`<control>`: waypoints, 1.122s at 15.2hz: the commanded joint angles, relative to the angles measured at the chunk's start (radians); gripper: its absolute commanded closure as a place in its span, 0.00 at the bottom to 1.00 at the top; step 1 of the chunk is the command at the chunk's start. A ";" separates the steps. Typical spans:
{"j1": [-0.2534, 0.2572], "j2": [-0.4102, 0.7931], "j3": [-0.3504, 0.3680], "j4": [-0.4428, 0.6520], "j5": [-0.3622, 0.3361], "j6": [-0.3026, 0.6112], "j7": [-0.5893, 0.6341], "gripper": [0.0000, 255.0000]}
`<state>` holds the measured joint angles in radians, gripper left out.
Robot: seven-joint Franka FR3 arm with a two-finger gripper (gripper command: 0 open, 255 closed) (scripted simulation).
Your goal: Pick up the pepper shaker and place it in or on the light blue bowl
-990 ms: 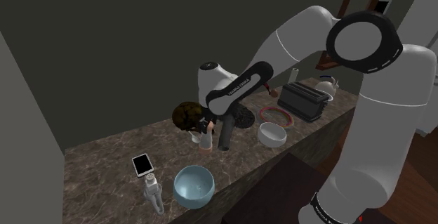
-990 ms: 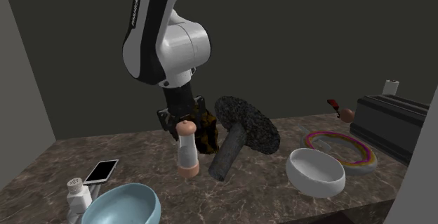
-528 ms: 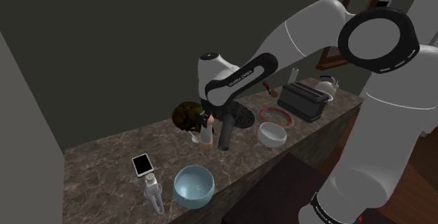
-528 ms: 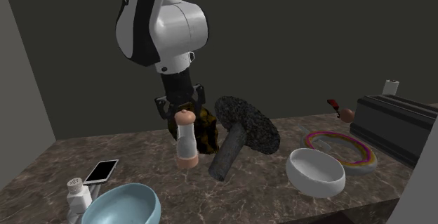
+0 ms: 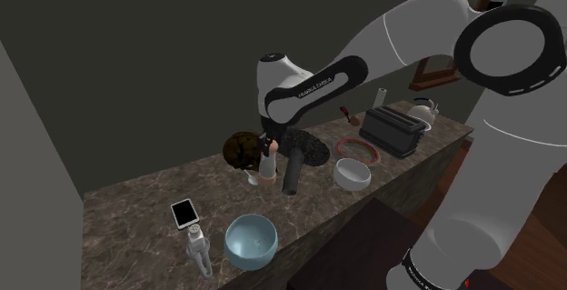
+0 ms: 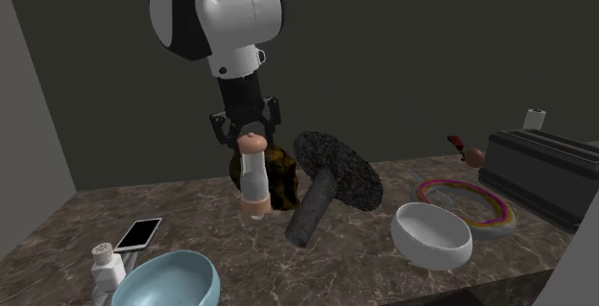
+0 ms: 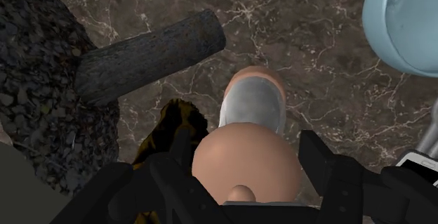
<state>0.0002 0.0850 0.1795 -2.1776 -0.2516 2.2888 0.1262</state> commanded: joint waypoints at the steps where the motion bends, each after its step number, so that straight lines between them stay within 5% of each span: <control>1: 0.000 -0.016 0.001 0.013 0.009 -0.027 -0.010 1.00; 11: 0.000 -0.075 0.004 0.074 0.042 -0.143 -0.047 1.00; 17: 0.061 -0.196 0.067 -0.001 0.079 -0.204 0.049 1.00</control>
<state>0.0503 -0.0877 0.2351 -2.1660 -0.1810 2.0982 0.1574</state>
